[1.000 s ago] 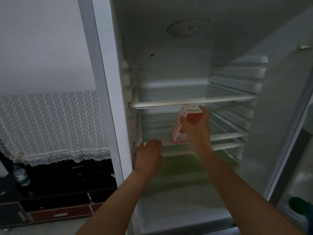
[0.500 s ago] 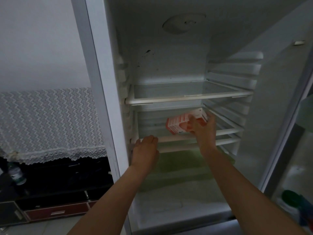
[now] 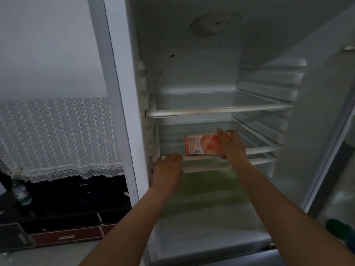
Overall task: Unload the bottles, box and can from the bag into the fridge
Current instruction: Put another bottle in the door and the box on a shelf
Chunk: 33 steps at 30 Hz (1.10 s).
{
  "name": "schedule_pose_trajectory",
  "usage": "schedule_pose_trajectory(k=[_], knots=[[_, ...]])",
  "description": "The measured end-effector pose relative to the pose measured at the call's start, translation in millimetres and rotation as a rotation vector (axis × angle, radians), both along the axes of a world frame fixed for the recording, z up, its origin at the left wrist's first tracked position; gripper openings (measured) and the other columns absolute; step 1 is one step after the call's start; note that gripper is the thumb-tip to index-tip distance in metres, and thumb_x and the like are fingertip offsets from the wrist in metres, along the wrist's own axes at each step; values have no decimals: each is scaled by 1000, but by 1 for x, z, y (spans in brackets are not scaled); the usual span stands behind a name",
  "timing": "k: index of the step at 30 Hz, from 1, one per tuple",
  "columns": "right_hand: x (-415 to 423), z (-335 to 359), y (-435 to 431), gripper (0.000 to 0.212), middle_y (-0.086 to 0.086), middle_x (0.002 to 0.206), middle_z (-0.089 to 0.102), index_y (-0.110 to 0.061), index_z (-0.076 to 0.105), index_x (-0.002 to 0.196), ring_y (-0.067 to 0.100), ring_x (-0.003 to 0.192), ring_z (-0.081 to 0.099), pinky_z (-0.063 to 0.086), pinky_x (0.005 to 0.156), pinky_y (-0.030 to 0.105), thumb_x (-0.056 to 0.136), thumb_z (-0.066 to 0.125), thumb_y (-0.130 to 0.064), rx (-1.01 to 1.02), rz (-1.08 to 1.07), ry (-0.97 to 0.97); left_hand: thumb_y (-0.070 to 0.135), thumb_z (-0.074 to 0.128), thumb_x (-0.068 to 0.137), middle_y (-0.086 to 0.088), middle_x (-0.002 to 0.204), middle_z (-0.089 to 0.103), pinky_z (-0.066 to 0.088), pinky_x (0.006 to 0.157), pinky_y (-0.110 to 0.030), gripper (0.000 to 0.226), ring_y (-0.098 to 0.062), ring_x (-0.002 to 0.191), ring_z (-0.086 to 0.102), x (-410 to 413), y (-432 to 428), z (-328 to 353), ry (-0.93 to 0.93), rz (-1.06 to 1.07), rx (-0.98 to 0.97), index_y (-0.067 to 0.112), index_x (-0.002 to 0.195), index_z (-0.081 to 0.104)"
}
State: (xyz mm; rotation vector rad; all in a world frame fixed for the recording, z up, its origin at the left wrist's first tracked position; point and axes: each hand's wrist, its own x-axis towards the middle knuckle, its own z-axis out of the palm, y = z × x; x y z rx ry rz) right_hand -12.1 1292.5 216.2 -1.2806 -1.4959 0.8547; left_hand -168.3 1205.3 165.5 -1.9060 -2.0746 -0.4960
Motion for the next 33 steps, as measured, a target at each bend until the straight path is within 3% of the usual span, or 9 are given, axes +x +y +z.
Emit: schedule_pose_trajectory(k=[5,10,14,19,23,26,27,31,33], knots=[[-9,9,9,49,12,113,52,-11,37,126,25,88,53,45,78,34,92,39,-46,-38,7,-101,14,42,91,-5,134,46,34,105,-36,40,-23,117,46,0,-1,0,-5,-4,2,14,131,39],[-13,12,14,52,13,123,48,-11,34,123,29,105,53,51,90,47,85,50,-44,-144,98,-59,12,46,88,-9,129,51,35,103,-38,39,-27,114,49,0,-2,-1,-27,-22,9,11,127,44],[-16,14,19,58,11,118,53,-7,35,127,26,101,56,50,88,38,83,57,-37,-176,186,-81,14,44,89,-7,131,49,36,102,-38,40,-25,115,48,2,-3,1,-2,7,7,13,129,42],[-26,13,21,54,7,113,50,-13,37,129,26,99,56,51,65,29,86,56,-39,-75,238,-19,13,44,91,-6,137,44,35,104,-38,43,-25,120,45,1,-3,1,37,19,28,14,133,38],[-38,19,23,55,8,113,50,-16,32,137,28,103,54,47,76,35,90,51,-36,26,252,-97,13,50,88,-7,134,49,39,103,-39,42,-26,117,50,2,-3,1,49,19,22,13,130,43],[-50,26,23,51,14,138,42,-14,28,139,36,123,43,42,95,42,93,47,-25,20,318,-138,25,81,57,1,99,69,55,75,-27,46,-15,84,66,1,-1,3,82,29,45,20,101,66],[-55,29,24,49,15,139,41,-14,28,139,35,119,45,44,93,39,94,44,-27,17,320,-128,26,84,49,3,91,71,56,69,-26,47,-14,77,67,0,-1,5,74,36,40,21,94,69],[-68,35,26,43,2,104,52,-12,38,129,14,85,51,40,57,2,90,54,-22,106,369,-5,10,52,86,-10,132,50,38,104,-42,43,-27,118,50,1,2,-1,50,1,-8,13,128,45],[-74,36,28,29,-1,97,51,-26,44,117,13,90,50,41,72,10,90,54,-19,133,410,32,9,52,84,-10,130,53,40,102,-42,41,-27,114,53,-1,3,-3,85,26,29,13,125,48]])
